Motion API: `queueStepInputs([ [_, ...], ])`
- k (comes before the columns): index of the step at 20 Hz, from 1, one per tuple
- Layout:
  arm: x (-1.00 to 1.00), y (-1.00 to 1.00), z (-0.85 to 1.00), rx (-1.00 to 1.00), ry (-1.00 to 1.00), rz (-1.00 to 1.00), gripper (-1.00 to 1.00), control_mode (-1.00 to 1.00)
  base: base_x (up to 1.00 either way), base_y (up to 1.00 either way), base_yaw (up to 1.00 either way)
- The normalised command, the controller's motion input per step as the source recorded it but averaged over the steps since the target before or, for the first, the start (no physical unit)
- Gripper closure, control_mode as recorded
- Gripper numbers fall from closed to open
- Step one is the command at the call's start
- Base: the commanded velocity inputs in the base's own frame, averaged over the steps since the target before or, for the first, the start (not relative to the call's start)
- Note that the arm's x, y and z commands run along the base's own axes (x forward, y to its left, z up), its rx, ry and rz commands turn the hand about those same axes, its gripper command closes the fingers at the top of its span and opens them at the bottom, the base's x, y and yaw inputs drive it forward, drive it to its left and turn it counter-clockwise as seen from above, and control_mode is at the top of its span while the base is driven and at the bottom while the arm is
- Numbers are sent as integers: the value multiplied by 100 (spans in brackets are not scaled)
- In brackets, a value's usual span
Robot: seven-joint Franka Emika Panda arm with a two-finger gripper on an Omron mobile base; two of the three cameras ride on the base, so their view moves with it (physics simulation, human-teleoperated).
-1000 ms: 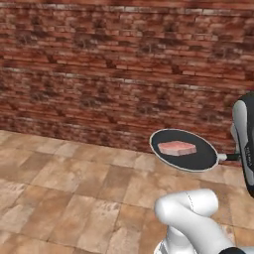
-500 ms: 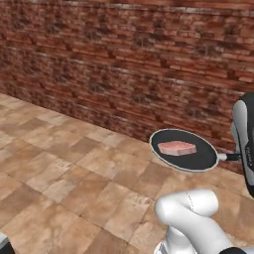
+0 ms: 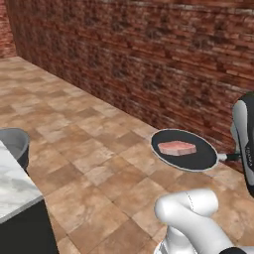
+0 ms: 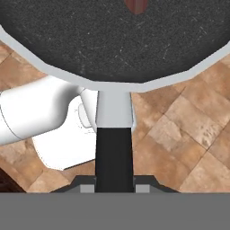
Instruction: Pick up the pan with the steak in it and place it on the dining table. Then place the steak on the plate.
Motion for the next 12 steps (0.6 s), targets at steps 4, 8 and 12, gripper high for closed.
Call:
queueStepInputs([
  [4,0,0,0,0,0,0,100,100,-9,0,49],
  [8,0,0,0,0,0,0,100,100,-11,5,47],
  [12,0,0,0,0,0,0,100,100,-1,10,25],
])
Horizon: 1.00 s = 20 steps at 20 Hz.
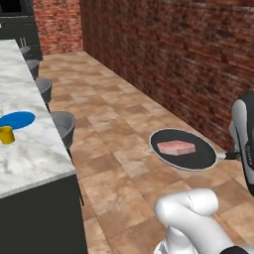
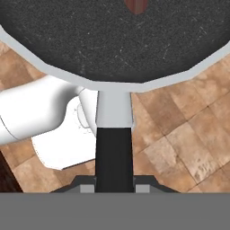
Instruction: Pick up the pan with the steak in it and place it on the dining table. Then place the steak on the plate.
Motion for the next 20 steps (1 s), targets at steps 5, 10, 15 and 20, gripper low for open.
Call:
queueStepInputs([
  [5,0,0,0,0,0,0,100,100,12,-41,0],
  [10,0,0,0,0,0,0,100,100,32,-100,0],
  [15,0,0,0,0,0,0,100,100,54,-94,0],
  [20,0,0,0,0,0,0,100,100,100,-34,0],
])
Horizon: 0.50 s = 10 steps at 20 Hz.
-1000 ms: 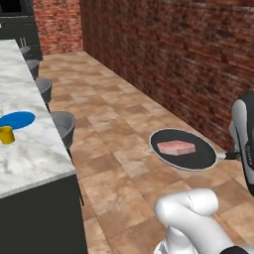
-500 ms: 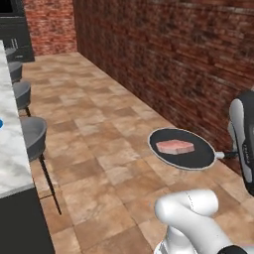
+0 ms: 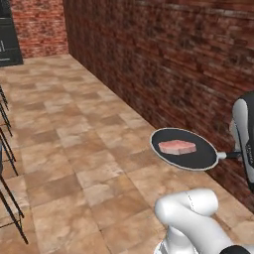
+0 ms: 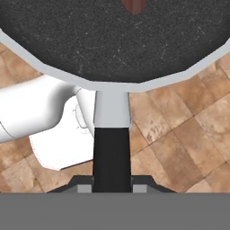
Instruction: Pick up the pan with the steak in it and place it on the dining table. Then place the steak on the plate.
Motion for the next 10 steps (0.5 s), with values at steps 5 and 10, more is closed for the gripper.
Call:
queueStepInputs([
  [5,0,0,0,0,0,0,100,100,100,-13,0],
  [10,0,0,0,0,0,0,100,100,100,-1,0],
])
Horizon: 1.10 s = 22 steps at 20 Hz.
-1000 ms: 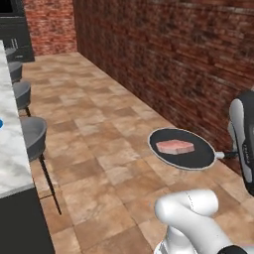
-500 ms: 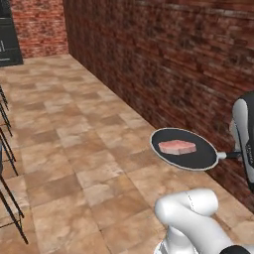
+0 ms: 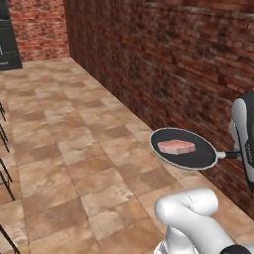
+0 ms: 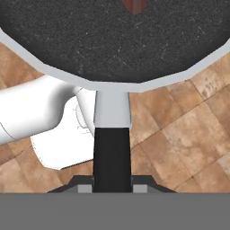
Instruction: Pick up the pan with the steak in it and place it on the dining table. Then place the steak on the plate.
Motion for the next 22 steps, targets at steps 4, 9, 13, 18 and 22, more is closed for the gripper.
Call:
queueStepInputs([
  [4,0,0,0,0,0,0,100,100,100,0,2],
  [9,0,0,0,0,0,0,100,100,100,0,3],
  [13,0,0,0,0,0,0,100,100,100,0,2],
  [18,0,0,0,0,0,0,100,100,100,0,2],
  [22,0,0,0,0,0,0,100,100,100,-3,4],
])
